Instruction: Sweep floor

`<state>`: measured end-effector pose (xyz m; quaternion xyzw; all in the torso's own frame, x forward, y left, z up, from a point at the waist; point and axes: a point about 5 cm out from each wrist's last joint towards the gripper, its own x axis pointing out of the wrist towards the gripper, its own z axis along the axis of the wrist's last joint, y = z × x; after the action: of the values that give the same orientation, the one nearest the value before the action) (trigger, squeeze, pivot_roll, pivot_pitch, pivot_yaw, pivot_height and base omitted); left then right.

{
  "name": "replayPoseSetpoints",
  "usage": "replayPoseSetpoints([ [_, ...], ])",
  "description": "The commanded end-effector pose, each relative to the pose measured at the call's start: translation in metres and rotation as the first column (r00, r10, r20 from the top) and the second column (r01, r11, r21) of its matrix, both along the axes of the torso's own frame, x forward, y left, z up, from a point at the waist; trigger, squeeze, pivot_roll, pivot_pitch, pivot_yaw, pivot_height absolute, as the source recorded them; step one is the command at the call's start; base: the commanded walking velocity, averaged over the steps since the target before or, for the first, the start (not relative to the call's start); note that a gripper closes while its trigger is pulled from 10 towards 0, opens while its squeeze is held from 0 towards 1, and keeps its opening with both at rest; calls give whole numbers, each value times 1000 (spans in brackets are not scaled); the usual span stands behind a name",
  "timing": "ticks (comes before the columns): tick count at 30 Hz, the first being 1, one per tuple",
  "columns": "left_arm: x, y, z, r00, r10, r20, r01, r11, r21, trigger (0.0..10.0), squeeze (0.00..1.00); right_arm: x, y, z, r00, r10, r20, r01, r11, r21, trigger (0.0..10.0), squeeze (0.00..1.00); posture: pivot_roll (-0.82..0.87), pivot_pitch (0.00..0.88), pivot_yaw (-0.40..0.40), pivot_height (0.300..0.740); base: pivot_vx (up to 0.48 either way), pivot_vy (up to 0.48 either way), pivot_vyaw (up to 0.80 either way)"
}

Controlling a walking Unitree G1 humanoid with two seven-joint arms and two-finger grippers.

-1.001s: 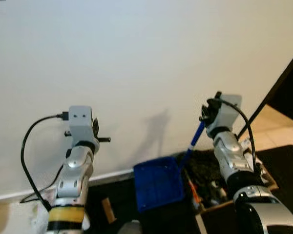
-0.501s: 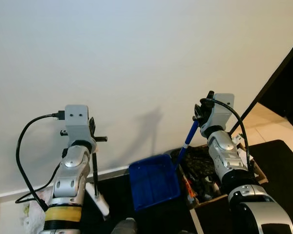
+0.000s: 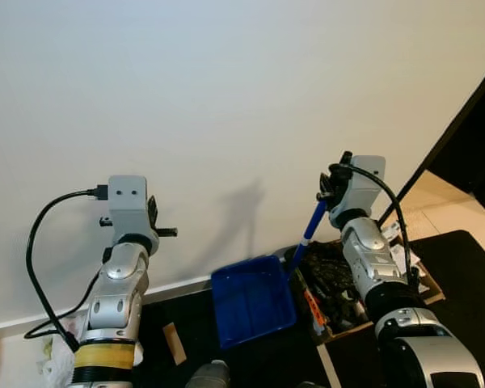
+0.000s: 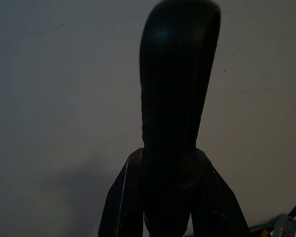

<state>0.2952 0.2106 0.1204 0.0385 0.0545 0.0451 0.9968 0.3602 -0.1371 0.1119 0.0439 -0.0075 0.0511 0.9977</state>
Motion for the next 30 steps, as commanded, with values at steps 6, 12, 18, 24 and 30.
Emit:
replayPoseSetpoints([
  [6,0,-3,5,1000,-15,28,15,1000,13,10000,0,0,-2,7,999,9,46,-10,1000,10,10000,0,214,50,-25,740,0,0,0],
  [12,1,-4,5,999,-19,28,19,1000,13,10000,0,0,-4,6,999,3,32,-4,999,49,10000,0,216,52,-25,740,0,0,398],
  [18,0,-4,4,999,-21,27,21,1000,12,10000,0,1,-5,5,1000,1,22,-2,998,65,10000,0,218,54,-26,740,0,0,800],
  [24,-1,-5,4,999,-22,25,22,1000,11,10000,0,1,-5,5,1000,3,21,-4,997,72,10000,0,219,56,-26,740,0,0,800],
  [30,-1,-5,3,999,-25,22,25,1000,11,10000,0,0,-6,6,1000,0,23,-2,997,76,10000,0,218,58,-24,740,0,0,800],
])
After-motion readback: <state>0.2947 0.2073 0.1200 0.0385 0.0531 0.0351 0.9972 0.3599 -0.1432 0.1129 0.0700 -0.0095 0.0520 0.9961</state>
